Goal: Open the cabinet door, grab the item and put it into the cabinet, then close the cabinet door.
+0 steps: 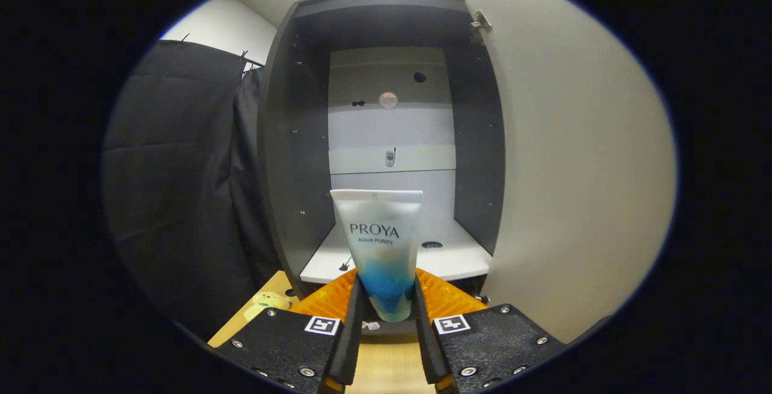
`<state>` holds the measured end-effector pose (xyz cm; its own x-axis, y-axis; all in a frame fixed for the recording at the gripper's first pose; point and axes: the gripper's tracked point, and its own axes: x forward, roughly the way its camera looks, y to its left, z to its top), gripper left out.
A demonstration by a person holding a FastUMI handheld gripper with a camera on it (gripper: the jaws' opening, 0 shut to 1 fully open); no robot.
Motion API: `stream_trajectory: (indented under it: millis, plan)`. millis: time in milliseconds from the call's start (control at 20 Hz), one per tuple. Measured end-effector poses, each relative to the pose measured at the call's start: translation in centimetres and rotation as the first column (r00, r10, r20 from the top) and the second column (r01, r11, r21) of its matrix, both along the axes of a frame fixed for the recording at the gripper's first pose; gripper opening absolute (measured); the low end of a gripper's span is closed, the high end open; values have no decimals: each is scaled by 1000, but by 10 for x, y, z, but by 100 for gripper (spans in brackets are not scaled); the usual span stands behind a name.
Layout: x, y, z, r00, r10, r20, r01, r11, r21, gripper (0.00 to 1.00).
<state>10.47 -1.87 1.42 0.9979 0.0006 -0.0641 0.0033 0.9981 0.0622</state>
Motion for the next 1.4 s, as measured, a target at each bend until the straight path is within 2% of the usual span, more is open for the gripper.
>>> stream_trajectory:
  millis: [200, 350, 500, 650, 950, 1150, 1200, 1400]
  plan:
    - [71, -8, 2, 1000, 5, 10, -5, 1000, -6, 43]
    - [123, -9, -15, 1000, 18, -13, -18, 1000, 14, 43]
    - [164, -16, -42, 998, 2, -58, 0, 1000, 31, 43]
    - [185, -14, -53, 998, 17, -65, -13, 998, 67, 43]
    - [196, -1, -60, 997, 50, -62, -48, 998, 32, 44]
    - [193, 0, -61, 996, 50, -71, -46, 998, 53, 53]
    - [189, 0, -64, 995, 54, -81, -49, 997, 57, 63]
    - [173, 3, -62, 994, 65, -85, -58, 995, 84, 86]
